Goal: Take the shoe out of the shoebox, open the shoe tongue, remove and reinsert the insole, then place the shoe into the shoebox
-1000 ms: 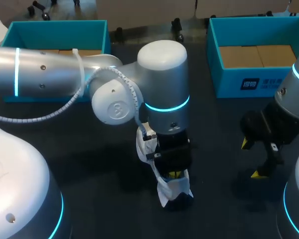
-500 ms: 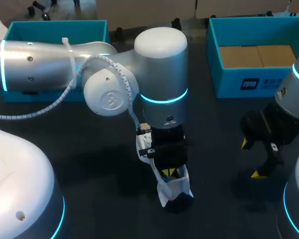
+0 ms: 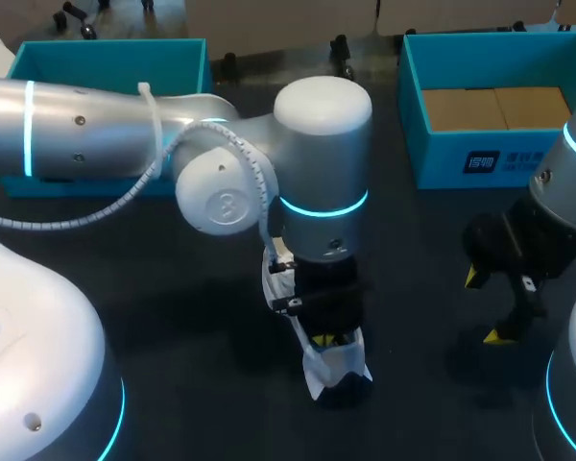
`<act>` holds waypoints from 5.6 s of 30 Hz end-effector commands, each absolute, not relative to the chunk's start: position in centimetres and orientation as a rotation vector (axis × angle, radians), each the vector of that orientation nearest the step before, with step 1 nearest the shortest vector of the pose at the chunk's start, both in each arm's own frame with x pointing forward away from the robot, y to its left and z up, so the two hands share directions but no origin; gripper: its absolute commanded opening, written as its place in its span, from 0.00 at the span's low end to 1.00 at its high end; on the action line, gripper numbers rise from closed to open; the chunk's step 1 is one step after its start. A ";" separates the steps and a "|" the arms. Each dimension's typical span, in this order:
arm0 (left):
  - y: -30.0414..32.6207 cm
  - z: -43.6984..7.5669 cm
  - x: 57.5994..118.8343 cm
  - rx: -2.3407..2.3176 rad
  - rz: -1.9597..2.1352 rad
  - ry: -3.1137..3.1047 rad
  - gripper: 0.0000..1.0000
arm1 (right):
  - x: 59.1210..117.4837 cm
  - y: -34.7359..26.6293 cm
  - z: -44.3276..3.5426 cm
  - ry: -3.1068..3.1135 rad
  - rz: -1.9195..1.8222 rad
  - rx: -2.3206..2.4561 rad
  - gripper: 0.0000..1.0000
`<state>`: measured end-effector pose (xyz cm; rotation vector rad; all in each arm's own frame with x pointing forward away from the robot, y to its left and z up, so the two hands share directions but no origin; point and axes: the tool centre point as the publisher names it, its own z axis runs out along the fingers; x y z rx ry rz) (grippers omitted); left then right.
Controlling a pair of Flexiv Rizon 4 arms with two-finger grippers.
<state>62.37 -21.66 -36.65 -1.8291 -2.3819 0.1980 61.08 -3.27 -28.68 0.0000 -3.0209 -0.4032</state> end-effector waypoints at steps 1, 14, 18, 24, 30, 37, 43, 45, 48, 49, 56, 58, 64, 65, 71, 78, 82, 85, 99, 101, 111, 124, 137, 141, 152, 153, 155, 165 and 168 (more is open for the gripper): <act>-22.2 -36.2 62.7 -1.831 0.197 -2.378 0.00 | 61.1 -3.2 -28.8 -3.022 -0.401 0.000 1.00; -20.3 -33.2 62.2 -1.880 0.225 -2.348 0.00 | 61.1 -3.2 -28.8 -3.022 -0.401 0.000 1.00; -20.5 -34.1 61.8 -1.865 0.226 -2.311 0.00 | 61.1 -3.2 -28.8 -3.022 -0.401 0.000 1.00; -21.1 -35.4 61.2 -1.852 0.219 -2.296 0.00 | 61.1 -3.2 -28.8 -3.022 -0.401 0.000 1.00; -21.8 -37.1 61.4 -1.815 0.187 -2.305 0.00 | 61.1 -3.2 -28.8 -3.022 -0.401 0.000 1.00; -22.0 -38.6 61.7 -1.789 0.192 -2.312 0.00 | 61.1 -3.2 -28.8 -3.022 -0.401 0.000 1.00; -21.8 -39.0 61.8 -1.770 0.187 -2.324 0.00 | 61.1 -3.2 -28.8 -3.022 -0.401 0.000 1.00; -21.7 -38.9 61.8 -1.777 0.182 -2.330 0.00 | 61.1 -3.2 -28.8 -3.022 -0.401 0.000 1.00; -21.6 -38.0 62.0 -1.790 0.203 -2.342 0.00 | 61.1 -3.2 -28.8 -3.022 -0.401 0.000 1.00; -21.5 -37.2 62.0 -1.804 0.212 -2.346 0.00 | 61.1 -3.2 -28.8 -3.022 -0.401 0.000 1.00; -21.9 -36.3 61.4 -1.850 0.158 -2.332 0.00 | 61.1 -3.2 -28.8 -3.022 -0.401 0.000 1.00; -22.0 -37.1 61.3 -1.840 0.135 -2.321 0.00 | 61.1 -3.2 -28.8 -3.022 -0.401 0.000 1.00; -21.9 -39.7 61.5 -1.792 0.066 -2.311 0.00 | 61.1 -3.2 -28.8 -3.022 -0.401 0.000 1.00; -21.8 -40.0 61.6 -1.787 0.063 -2.313 0.00 | 61.1 -3.2 -28.8 -3.022 -0.401 0.000 1.00; -21.9 -41.4 62.0 -1.767 0.102 -2.312 0.00 | 61.1 -3.2 -28.8 -3.022 -0.401 0.000 1.00; -21.6 -39.8 62.3 -1.799 0.130 -2.362 0.00 | 61.1 -3.2 -28.8 -3.022 -0.401 0.000 1.00; -21.2 -37.0 62.1 -1.810 0.216 -2.376 0.00 | 61.1 -3.2 -28.8 -3.022 -0.401 0.000 1.00; -21.3 -36.1 61.9 -1.782 0.299 -2.354 0.00 | 61.1 -3.2 -28.8 -3.022 -0.401 0.000 1.00; -23.2 -39.2 60.2 -1.652 0.391 -2.279 0.00 | 61.1 -3.2 -28.8 -3.022 -0.401 0.000 1.00; -23.2 -39.5 59.9 -1.656 0.385 -2.279 0.00 | 61.1 -3.2 -28.8 -3.022 -0.401 0.000 1.00; -22.3 -40.7 60.5 -1.707 0.259 -2.393 0.00 | 61.1 -3.2 -28.8 -3.022 -0.401 0.000 1.00; -21.3 -37.1 61.2 -1.786 0.247 -2.444 0.00 | 61.1 -3.2 -28.8 -3.022 -0.401 0.000 1.00; -22.7 -40.6 60.5 -1.774 0.088 -2.316 0.00 | 61.1 -3.2 -28.8 -3.022 -0.401 0.000 1.00; -22.8 -41.7 60.8 -1.760 0.076 -2.351 0.00 | 61.1 -3.2 -28.8 -3.022 -0.401 0.000 1.00; -21.8 -39.2 61.4 -1.788 0.161 -2.418 0.00 | 61.1 -3.2 -28.8 -3.022 -0.401 0.000 1.00; -21.7 -38.7 61.4 -1.798 0.176 -2.420 0.00 | 61.1 -3.2 -28.8 -3.022 -0.401 0.000 1.00; -21.7 -37.8 61.4 -1.814 0.212 -2.422 0.00 | 61.1 -3.2 -28.8 -3.022 -0.401 0.000 1.00; -23.4 -39.2 61.8 -1.806 0.246 -2.464 0.00 | 61.1 -3.2 -28.8 -3.022 -0.401 0.000 1.00; -23.6 -40.1 61.9 -1.806 0.236 -2.464 0.00 | 61.1 -3.2 -28.8 -3.022 -0.401 0.000 1.00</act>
